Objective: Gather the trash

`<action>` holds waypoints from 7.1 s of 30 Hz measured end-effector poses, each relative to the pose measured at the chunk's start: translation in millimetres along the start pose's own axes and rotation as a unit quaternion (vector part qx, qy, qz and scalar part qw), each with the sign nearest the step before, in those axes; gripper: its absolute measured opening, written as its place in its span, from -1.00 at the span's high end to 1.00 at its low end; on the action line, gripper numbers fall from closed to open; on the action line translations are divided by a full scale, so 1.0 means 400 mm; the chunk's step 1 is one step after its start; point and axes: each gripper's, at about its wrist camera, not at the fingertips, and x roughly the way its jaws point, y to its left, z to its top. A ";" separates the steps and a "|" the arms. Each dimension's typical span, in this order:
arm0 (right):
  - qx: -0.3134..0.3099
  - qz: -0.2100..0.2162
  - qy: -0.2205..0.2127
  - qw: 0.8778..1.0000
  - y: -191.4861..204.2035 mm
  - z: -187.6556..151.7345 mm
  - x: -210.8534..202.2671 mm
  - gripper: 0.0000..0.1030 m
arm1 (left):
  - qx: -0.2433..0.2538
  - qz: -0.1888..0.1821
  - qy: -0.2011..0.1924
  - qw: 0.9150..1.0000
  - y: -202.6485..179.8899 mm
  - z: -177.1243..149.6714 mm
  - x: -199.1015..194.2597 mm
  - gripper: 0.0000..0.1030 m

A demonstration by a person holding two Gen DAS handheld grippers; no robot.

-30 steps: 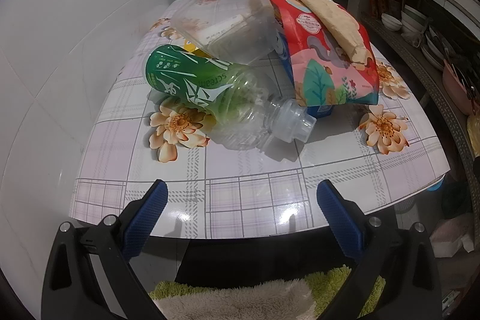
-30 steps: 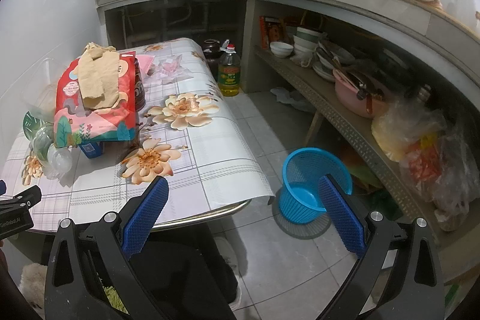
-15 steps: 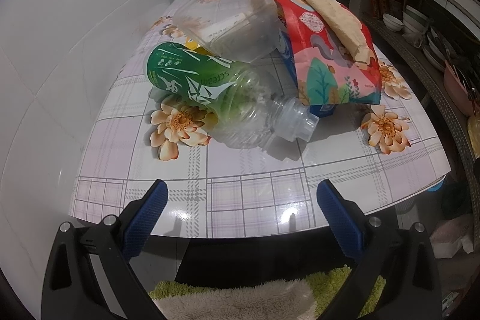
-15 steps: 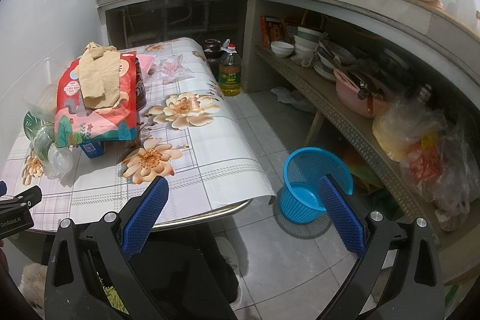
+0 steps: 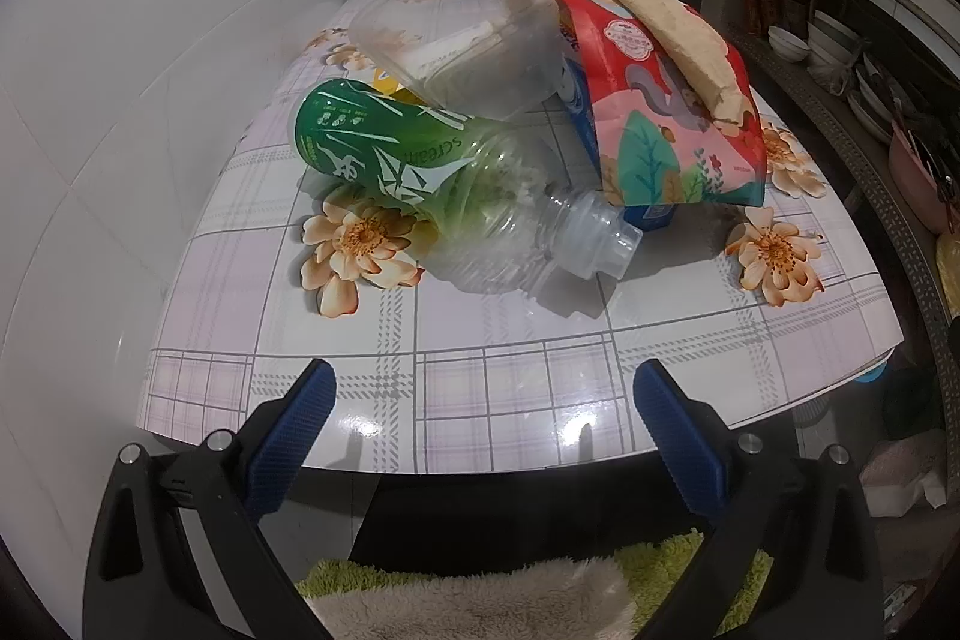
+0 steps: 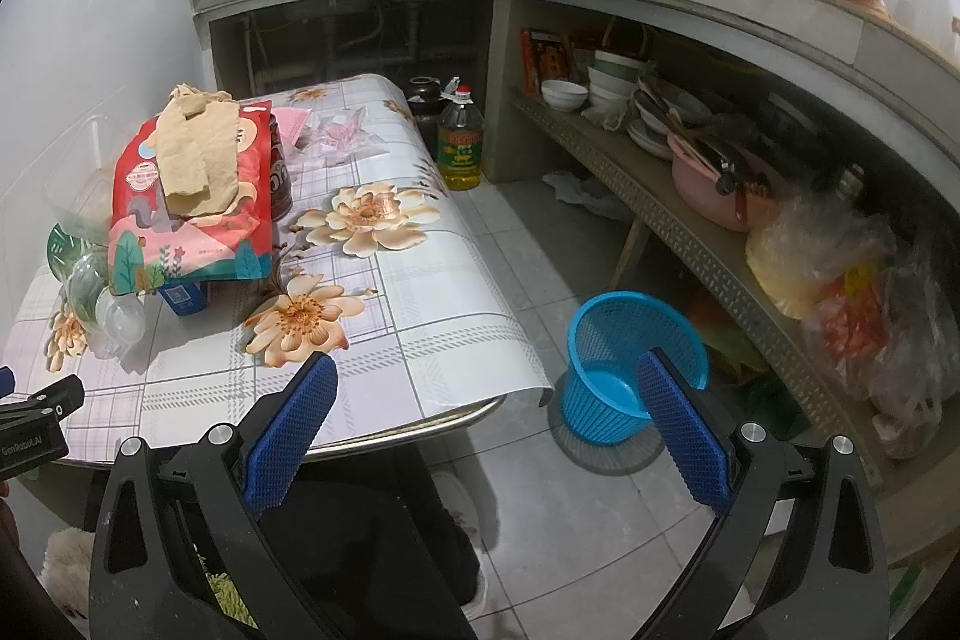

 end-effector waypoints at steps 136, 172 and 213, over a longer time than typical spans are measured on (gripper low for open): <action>0.258 0.107 -0.106 0.954 -0.577 0.255 0.213 1.00 | 0.173 -0.433 -0.031 0.884 -0.515 0.326 0.028 1.00; 0.238 0.024 0.077 0.968 -0.634 0.114 0.650 0.94 | 0.233 -0.424 0.035 0.874 -0.916 0.479 0.058 1.00; 0.300 -0.012 0.114 0.947 -0.602 -0.218 0.381 -0.05 | 0.240 -0.423 0.095 0.868 -1.005 0.459 0.083 0.16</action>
